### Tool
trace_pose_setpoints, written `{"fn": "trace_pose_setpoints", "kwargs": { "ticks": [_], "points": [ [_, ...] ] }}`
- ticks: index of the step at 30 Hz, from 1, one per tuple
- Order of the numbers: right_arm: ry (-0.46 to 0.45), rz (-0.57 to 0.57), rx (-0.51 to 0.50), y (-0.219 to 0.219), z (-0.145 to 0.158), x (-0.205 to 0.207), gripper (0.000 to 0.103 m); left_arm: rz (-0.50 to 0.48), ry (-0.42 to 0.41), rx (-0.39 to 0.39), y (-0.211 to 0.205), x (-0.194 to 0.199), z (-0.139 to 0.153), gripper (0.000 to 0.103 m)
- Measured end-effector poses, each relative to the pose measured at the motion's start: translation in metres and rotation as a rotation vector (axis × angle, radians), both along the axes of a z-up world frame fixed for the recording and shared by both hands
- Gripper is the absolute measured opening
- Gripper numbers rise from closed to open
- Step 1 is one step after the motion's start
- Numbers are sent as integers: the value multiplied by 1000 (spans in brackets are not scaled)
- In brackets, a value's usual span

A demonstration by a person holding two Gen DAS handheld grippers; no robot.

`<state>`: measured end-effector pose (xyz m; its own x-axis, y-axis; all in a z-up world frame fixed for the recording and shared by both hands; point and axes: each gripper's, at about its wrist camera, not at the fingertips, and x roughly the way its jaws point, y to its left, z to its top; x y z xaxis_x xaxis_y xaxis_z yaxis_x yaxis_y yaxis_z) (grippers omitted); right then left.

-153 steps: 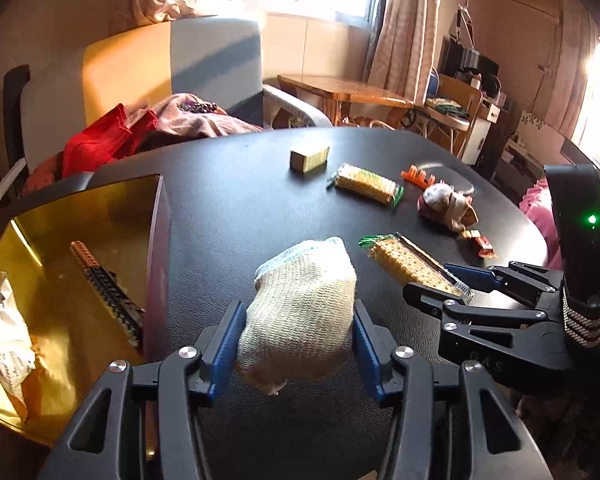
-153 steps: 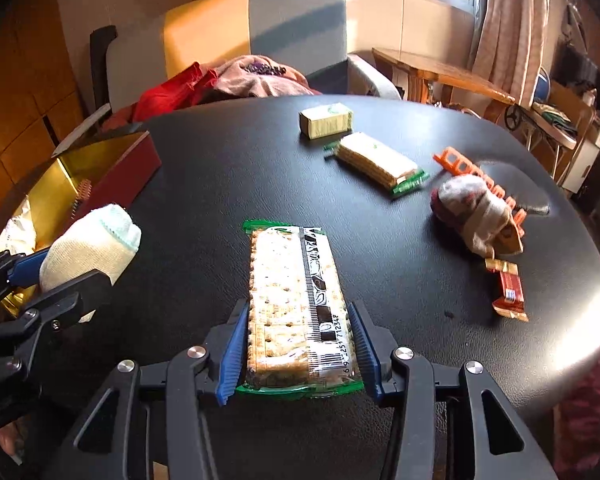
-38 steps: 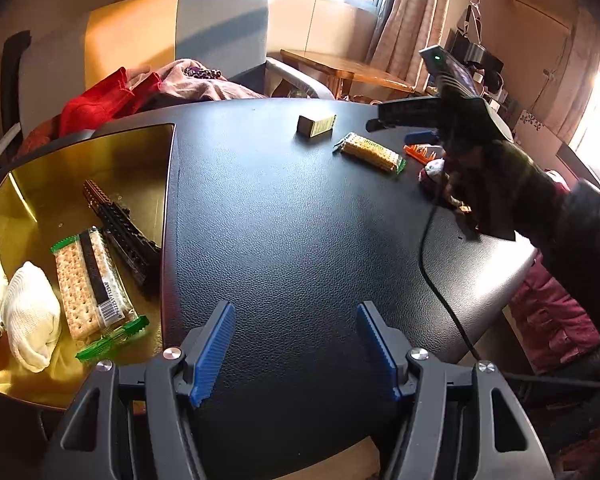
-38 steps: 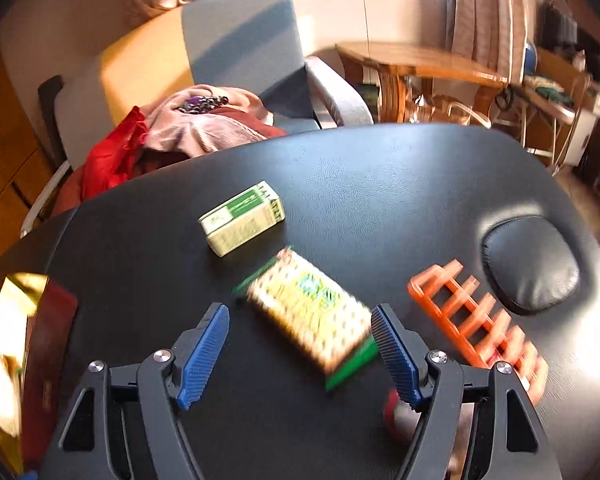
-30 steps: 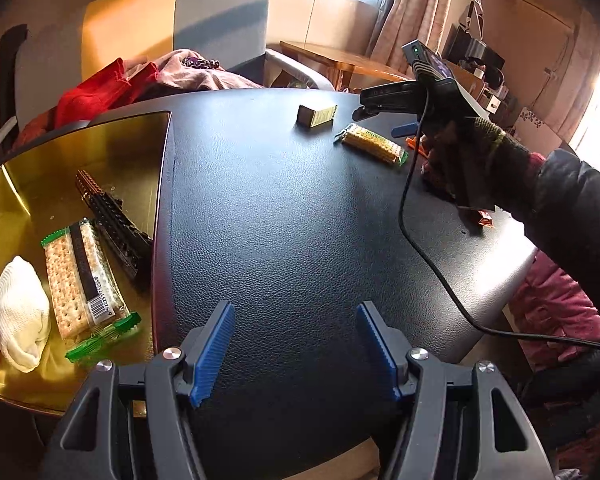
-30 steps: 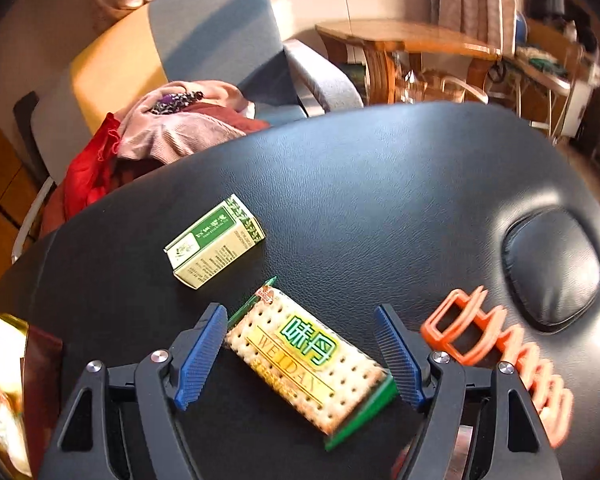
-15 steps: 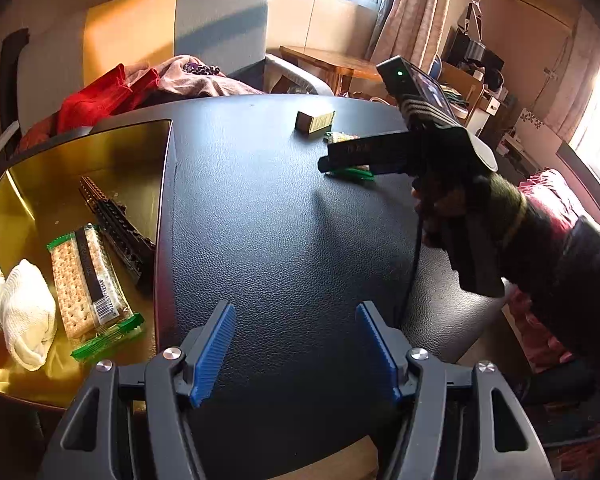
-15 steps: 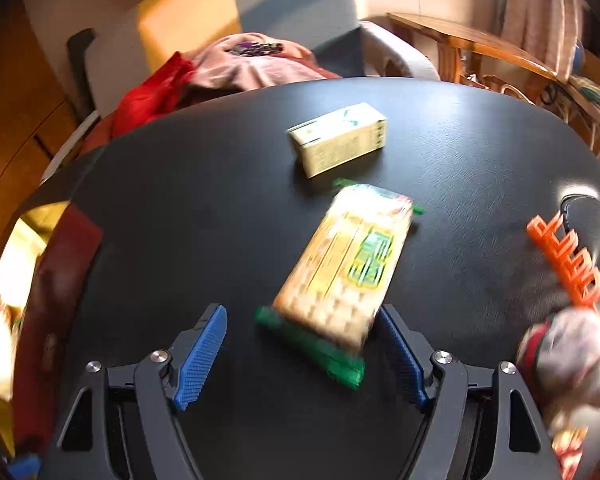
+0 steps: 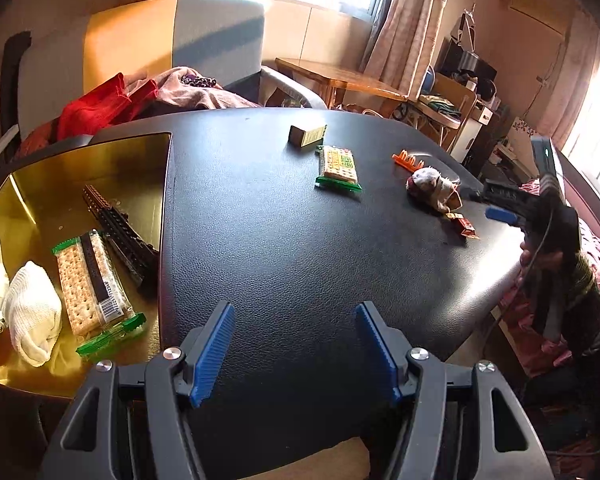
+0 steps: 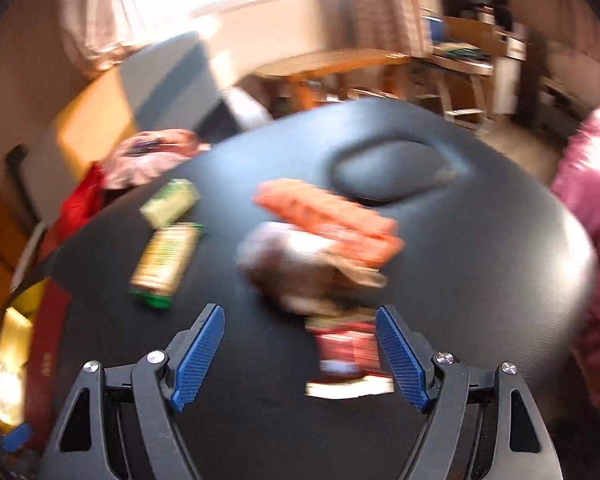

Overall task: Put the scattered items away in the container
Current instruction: 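Move both grippers across the table toward the remaining snacks, then grasp the WEIDAN cracker pack with the left gripper while the right gripper grasps the red candy bar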

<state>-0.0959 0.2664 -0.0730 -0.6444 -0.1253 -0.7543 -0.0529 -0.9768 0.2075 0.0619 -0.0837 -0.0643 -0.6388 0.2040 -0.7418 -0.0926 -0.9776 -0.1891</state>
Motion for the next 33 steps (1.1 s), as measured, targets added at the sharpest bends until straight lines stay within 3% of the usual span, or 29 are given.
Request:
{"fn": "trace_pose_setpoints", "kwargs": {
  "ticks": [3,8,13,17,27,33],
  "points": [
    [-12,-28,-27,23,-5,-8,79,-1,-5,-1,1,1,0,64],
    [-14,-24,-171,36,-4,-31,77,-4,1,-20,6,4,2,64],
    [-48,4,-199,22,-20,-35,77,-16,-32,-42,13,-2,-2,64],
    [-49,56,-181,8,-34,-25,77,-8,-62,-5,17,-19,0,64],
    [-27,113,-250,13,-40,-9,76,-46,-27,-21,57,-116,24,64],
    [-12,112,-275,12,-41,-8,82,-92,-63,-60,82,-185,17,64]
  ]
}}
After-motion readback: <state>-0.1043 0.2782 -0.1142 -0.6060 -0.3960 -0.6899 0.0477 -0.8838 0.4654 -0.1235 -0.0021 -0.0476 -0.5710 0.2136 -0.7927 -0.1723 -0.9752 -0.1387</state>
